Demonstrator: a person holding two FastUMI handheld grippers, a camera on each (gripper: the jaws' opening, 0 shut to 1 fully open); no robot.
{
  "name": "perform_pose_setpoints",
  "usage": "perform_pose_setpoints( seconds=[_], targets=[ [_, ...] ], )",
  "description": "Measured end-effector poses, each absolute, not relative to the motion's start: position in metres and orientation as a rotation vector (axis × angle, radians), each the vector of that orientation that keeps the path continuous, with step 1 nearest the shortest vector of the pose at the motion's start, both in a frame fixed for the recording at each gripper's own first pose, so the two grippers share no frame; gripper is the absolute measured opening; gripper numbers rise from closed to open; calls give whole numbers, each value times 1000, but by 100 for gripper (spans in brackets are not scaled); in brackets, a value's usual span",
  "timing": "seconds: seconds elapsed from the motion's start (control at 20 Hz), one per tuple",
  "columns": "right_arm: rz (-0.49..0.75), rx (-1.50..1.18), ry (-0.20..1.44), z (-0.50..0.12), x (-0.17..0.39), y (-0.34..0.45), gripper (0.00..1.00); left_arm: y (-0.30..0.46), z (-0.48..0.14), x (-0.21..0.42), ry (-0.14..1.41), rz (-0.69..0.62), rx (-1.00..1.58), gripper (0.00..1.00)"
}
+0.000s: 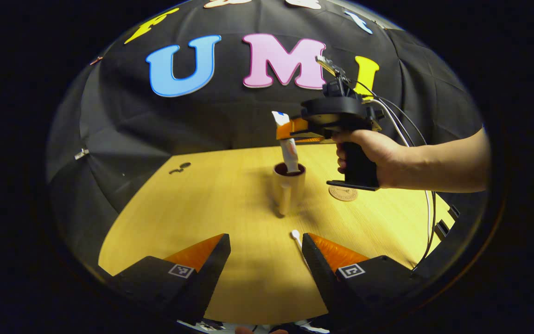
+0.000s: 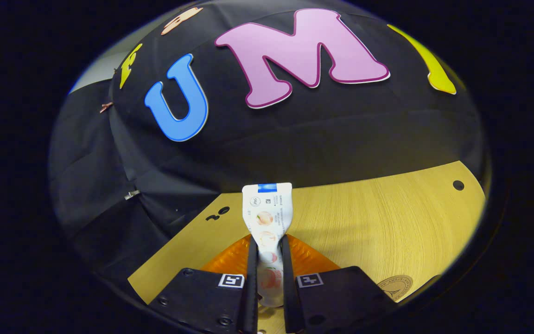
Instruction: Put the toothbrush and toothpaste on the desktop into the cup, then pick up the cup and place it on the coaster on the desktop.
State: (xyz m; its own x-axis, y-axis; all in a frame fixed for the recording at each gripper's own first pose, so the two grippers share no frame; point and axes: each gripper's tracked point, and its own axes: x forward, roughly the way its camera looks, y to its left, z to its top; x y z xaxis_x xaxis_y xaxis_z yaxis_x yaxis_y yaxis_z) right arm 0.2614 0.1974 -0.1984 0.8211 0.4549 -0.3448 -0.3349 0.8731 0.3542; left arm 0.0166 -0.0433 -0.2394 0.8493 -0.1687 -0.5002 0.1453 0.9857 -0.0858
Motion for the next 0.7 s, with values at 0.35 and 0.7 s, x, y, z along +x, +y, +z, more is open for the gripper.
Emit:
perform_pose_setpoints(
  seconds=[0.35,0.7],
  targets=[
    [534,233,436,-225,257,204,27,-102,-298,39,694,-190,-55,96],
    [645,249,463,-243,237,199,36,-110,-342,35,831,-117,-62,76]
  ],
)
